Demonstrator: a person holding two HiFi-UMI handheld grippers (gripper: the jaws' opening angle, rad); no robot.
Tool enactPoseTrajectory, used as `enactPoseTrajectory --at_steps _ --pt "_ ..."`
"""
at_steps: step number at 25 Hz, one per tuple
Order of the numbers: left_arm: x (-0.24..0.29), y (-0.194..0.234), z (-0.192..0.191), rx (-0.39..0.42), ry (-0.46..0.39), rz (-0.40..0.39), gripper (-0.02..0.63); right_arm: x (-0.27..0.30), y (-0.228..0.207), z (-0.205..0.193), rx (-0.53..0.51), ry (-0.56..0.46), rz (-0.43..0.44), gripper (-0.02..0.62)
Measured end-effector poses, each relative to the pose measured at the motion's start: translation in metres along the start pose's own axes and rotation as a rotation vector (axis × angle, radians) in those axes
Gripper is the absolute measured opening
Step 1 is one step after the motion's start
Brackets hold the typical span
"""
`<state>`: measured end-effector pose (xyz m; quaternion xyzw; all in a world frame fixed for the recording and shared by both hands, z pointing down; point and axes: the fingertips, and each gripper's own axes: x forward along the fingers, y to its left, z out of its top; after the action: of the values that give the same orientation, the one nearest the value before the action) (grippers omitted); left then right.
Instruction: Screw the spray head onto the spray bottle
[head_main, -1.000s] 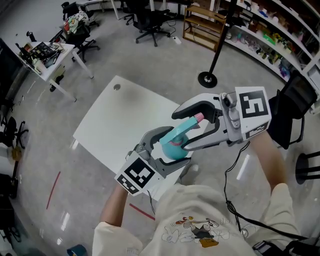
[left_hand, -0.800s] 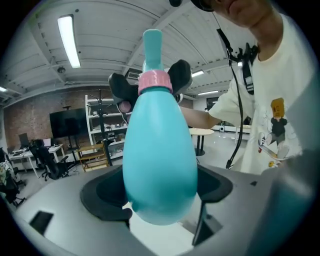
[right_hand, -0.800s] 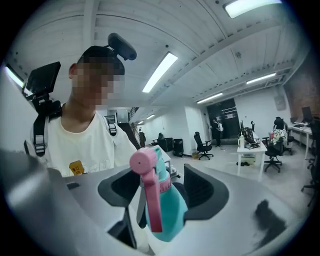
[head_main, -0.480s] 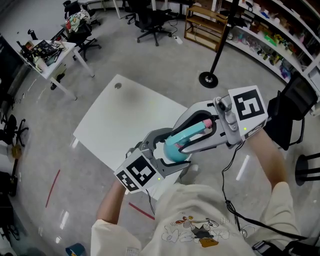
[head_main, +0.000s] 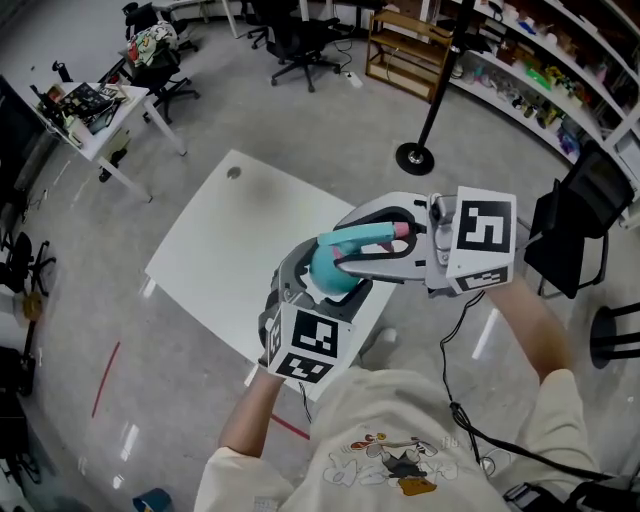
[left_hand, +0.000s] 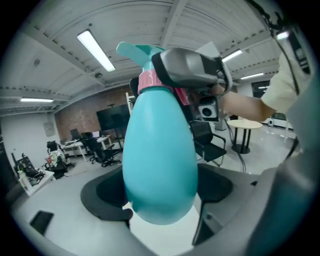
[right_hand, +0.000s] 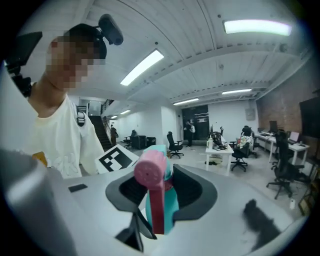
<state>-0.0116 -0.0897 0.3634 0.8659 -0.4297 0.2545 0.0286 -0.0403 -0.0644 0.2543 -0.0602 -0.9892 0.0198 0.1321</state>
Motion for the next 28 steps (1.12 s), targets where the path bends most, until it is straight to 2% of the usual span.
enactPoseTrajectory --at_steps 4,7,13,15,18,21,24,28 --pt "0.003 0.022 -0.009 -0.070 0.006 0.146 0.413 0.015 -0.014 -0.003 -0.033 -0.018 -0.159 0.143" --pt "0.006 0.029 -0.013 -0.111 0.000 0.208 0.413 0.021 -0.019 -0.005 -0.041 -0.022 -0.244 0.142" --pt "0.002 0.047 -0.010 -0.104 -0.003 0.370 0.413 0.021 -0.027 0.002 0.011 -0.061 -0.412 0.143" --pt "0.004 0.047 -0.007 -0.115 -0.007 0.373 0.412 0.020 -0.027 0.004 0.020 -0.061 -0.458 0.141" --pt "0.007 0.039 -0.005 -0.148 -0.024 0.305 0.413 0.019 -0.025 0.002 0.023 -0.054 -0.463 0.143" --pt "0.009 0.032 -0.005 -0.163 -0.037 0.239 0.413 0.019 -0.020 -0.002 0.027 -0.055 -0.407 0.152" --pt "0.009 0.032 -0.008 -0.146 -0.027 0.225 0.413 0.020 -0.016 -0.002 0.065 -0.055 -0.350 0.201" --pt "0.008 0.031 -0.009 -0.141 -0.023 0.204 0.413 0.015 -0.011 -0.005 0.065 -0.046 -0.312 0.218"
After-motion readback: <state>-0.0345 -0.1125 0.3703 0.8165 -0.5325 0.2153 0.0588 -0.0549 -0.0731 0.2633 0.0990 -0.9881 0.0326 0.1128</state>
